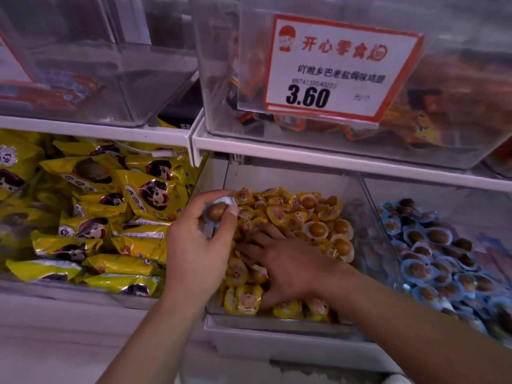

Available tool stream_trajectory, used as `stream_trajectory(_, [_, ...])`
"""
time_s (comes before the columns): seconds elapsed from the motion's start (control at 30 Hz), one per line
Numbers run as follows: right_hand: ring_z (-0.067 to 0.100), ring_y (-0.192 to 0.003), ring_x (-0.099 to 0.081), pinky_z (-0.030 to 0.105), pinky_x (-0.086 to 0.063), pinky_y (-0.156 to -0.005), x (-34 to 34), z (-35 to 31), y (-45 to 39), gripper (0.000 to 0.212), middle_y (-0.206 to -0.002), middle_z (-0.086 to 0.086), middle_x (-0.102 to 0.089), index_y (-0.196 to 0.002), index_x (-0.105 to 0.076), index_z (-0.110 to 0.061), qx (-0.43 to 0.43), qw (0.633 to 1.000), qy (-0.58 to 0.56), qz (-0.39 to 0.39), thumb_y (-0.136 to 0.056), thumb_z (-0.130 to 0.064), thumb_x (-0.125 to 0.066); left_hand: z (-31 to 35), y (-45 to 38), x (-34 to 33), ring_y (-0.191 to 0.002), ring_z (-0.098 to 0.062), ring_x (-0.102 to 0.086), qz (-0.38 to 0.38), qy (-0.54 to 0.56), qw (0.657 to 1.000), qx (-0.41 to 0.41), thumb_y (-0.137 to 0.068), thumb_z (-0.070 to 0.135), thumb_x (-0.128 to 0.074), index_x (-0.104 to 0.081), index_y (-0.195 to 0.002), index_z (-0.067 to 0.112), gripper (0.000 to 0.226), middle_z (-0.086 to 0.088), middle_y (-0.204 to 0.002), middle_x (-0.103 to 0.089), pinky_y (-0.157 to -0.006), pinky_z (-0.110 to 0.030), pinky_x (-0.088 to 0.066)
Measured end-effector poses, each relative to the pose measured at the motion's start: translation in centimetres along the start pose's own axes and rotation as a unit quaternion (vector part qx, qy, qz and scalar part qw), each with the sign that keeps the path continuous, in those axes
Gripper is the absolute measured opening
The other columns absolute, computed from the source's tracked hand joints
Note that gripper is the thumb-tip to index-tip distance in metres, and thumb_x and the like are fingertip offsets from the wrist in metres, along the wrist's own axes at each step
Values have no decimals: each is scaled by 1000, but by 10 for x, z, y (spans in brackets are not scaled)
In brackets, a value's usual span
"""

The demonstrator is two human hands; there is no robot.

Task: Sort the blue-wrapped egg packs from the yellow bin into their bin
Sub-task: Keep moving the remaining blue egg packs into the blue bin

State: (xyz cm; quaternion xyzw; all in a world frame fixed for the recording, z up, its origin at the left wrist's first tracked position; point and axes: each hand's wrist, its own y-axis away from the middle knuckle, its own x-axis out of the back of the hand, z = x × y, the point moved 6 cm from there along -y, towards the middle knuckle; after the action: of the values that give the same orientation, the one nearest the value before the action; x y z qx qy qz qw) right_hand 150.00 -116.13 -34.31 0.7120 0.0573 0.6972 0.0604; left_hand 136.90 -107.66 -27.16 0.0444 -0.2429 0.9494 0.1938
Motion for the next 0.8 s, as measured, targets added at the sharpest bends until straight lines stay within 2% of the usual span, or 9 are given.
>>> stream_trajectory(0.07, [27, -136, -34, 50, -36, -107, 10, 18, -16, 93, -145, 1, -43, -148, -41, -27, -28, 999, 30, 32, -71, -77, -56, -1, 0, 0, -88, 8, -64, 3, 4, 1000, 0, -91, 21, -71, -65, -98, 41, 22, 30, -93, -67, -72, -3, -44])
stream_trajectory(0.17, [32, -124, -47, 46, -44, -100, 35, 62, -24, 72, -136, 8, -50, -135, -54, -18, -133, 987, 16, 91, -84, -69, -54, -2, 0, 0, -84, 9, -64, 2, 9, 1000, 2, -91, 21, -71, -65, -99, 39, 21, 31, -91, -67, -68, -2, -43])
stream_trajectory(0.23, [32, -118, -51, 44, -48, -95, 43, 84, -20, 60, -132, 9, -51, -131, -57, -19, -183, 979, -44, 81, -88, -61, -57, -1, 0, 0, -86, 9, -64, -2, 6, 1000, 2, -91, 22, -71, -66, -100, 37, 19, 32, -92, -66, -68, -1, -43])
stream_trajectory(0.3, [32, -120, -51, 44, -46, -99, 49, 92, -15, 54, -134, 9, -51, -132, -58, -24, -196, 975, -90, 55, -89, -56, -60, -1, -1, 1, -89, 10, -63, -5, -1, 1000, -2, -91, 23, -71, -65, -101, 37, 18, 33, -94, -65, -71, -1, -42])
stream_trajectory(0.4, [31, -136, -40, 47, -39, -108, 55, 75, 6, 73, -149, 7, -41, -148, -40, -34, -177, 976, -117, 39, -85, -65, -58, -2, -2, 0, -89, 10, -63, -6, 2, 1000, -1, -90, 22, -71, -67, -102, 32, 16, 33, -95, -65, -70, -1, -42])
stream_trajectory(0.5, [27, -153, 3, 59, -19, -119, 27, 51, 43, 120, -166, -10, 3, -152, 7, -47, -180, 972, -114, -98, -59, -86, -58, -2, -1, -1, -89, 8, -63, -8, 11, 1000, 1, -90, 21, -71, -69, -103, 28, 16, 28, -97, -66, -71, -2, -43])
stream_trajectory(0.57, [31, -149, 26, 65, -4, -119, 0, 45, 65, 133, -161, -11, 28, -147, 27, -47, -232, 958, -77, -147, -57, -85, -64, -2, -1, 0, -89, 7, -63, -9, 5, 1000, -4, -90, 22, -71, -69, -104, 27, 15, 26, -99, -66, -71, -3, -43])
stream_trajectory(0.67, [42, -147, 26, 70, 1, -114, -17, 35, 65, 130, -160, 0, 34, -151, 26, -39, -259, 961, -41, -85, -64, -87, -59, -2, 0, 0, -90, 8, -63, -8, 3, 1000, -9, -91, 22, -71, -69, -104, 28, 15, 26, -99, -66, -71, -2, -42])
stream_trajectory(0.8, [44, -148, 2, 72, -21, -109, -10, 40, 44, 125, -164, 6, 13, -155, 7, -34, -250, 968, 16, -9, -64, -83, -63, -1, 0, 0, -89, 10, -62, -5, 3, 1000, -11, -91, 21, -71, -67, -102, 33, 17, 32, -94, -66, -72, -2, -42])
